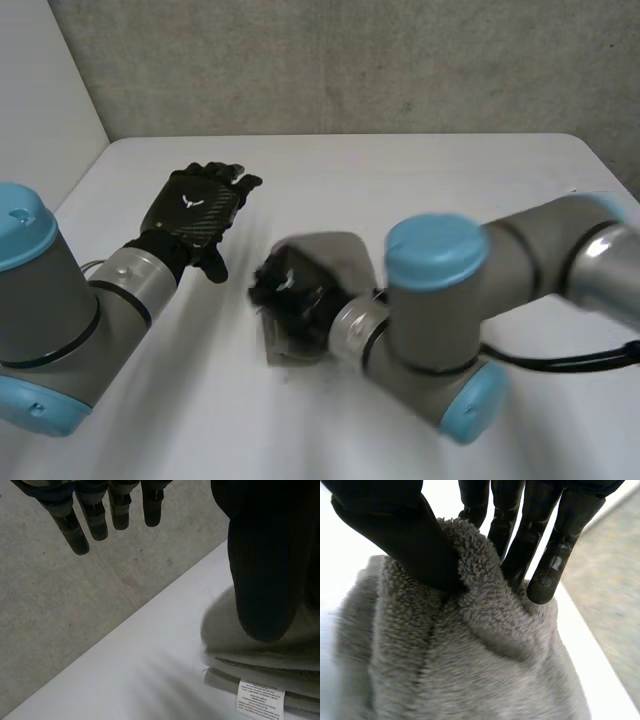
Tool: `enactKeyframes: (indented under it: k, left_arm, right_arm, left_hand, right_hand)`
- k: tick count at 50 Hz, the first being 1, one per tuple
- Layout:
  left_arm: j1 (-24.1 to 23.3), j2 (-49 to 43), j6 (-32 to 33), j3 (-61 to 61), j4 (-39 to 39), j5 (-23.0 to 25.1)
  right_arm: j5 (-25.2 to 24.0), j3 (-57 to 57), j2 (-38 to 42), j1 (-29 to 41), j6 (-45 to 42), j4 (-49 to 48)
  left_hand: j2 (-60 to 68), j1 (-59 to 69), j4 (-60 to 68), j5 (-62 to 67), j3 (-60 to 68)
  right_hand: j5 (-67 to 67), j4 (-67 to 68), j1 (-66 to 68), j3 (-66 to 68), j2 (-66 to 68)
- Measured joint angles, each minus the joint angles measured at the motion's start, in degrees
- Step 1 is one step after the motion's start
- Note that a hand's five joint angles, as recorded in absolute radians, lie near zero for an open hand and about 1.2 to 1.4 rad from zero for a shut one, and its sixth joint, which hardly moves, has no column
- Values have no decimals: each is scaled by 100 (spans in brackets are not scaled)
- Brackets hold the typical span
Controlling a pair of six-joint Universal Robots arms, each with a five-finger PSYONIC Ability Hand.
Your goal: Fold the towel.
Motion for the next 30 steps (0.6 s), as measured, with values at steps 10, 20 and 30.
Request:
enactKeyframes:
  k: [10, 20, 30]
  left_arm:
    - [53, 47, -19, 57, 9, -92]
    - [-60, -123, -692, 718, 4, -268]
    - [-718, -1054, -2357, 1751, -480, -570]
  right_arm:
    - [74, 156, 85, 270, -182, -14]
    - [136, 869, -1232, -562, 1572, -45]
    - [118, 1348, -1901, -1857, 3702, 192]
  left_hand:
    - [-1, 0, 0, 0, -5]
    - [-1, 0, 0, 0, -5]
    - [43, 19, 13, 0, 11]
  right_hand:
    - [-2940, -3247, -3301, -3139, -3262]
    - [-5511, -5866, -6785, -5910, -5859]
    - [-5529, -5960, -6894, -6006, -5961]
